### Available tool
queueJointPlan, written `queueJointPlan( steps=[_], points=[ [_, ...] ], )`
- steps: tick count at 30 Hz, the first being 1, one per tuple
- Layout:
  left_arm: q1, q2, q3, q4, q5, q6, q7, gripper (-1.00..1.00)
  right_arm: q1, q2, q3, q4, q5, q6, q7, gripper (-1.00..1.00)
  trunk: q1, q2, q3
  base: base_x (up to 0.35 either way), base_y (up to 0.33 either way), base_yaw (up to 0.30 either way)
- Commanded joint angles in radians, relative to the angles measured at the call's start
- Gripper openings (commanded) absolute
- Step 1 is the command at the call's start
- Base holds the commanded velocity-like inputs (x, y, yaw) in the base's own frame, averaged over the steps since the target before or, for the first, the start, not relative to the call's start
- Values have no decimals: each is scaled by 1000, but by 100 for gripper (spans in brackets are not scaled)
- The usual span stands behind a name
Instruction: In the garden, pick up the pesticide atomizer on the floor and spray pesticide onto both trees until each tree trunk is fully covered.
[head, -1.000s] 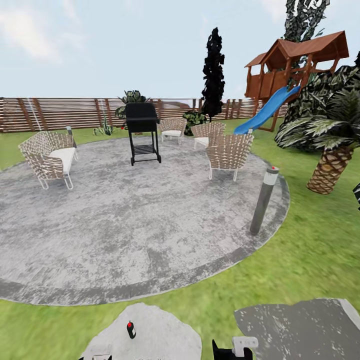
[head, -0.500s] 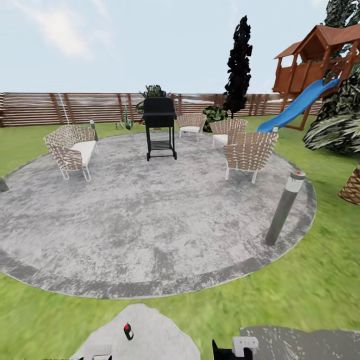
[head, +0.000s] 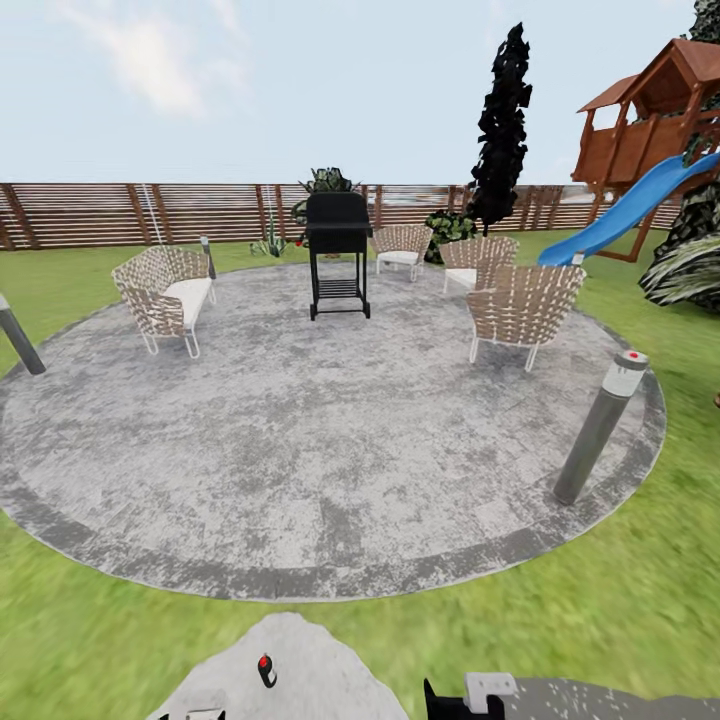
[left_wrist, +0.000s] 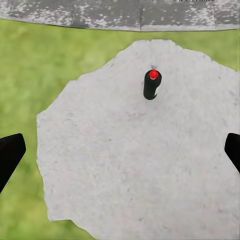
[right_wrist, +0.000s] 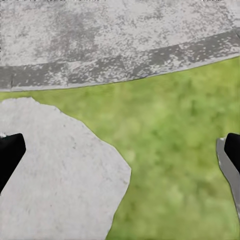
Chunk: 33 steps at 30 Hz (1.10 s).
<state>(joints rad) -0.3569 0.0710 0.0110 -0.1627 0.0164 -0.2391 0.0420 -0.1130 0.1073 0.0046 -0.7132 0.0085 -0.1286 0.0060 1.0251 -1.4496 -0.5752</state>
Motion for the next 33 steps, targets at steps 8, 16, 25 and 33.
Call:
queueJointPlan(
  steps=[8,16,25,33],
  points=[
    [-93,-22,-6,-23,-2,37,-6,100,-44,-1,7,-56,130,1,0,100,0,0,-1,0,0,0],
    [-258,-27,-5,-46,1,263,-11,100,-325,2,8,-76,150,119,1,100,0,0,-1,0,0,0],
    [-243,-29,-8,-69,-7,123,-16,100,-482,33,12,-144,145,312,8,100,0,0,-1,0,0,0],
    [-235,-30,-8,-68,-2,110,-15,100,-484,53,17,-122,146,310,51,100,15,-28,-13,0,0,0]
  ],
)
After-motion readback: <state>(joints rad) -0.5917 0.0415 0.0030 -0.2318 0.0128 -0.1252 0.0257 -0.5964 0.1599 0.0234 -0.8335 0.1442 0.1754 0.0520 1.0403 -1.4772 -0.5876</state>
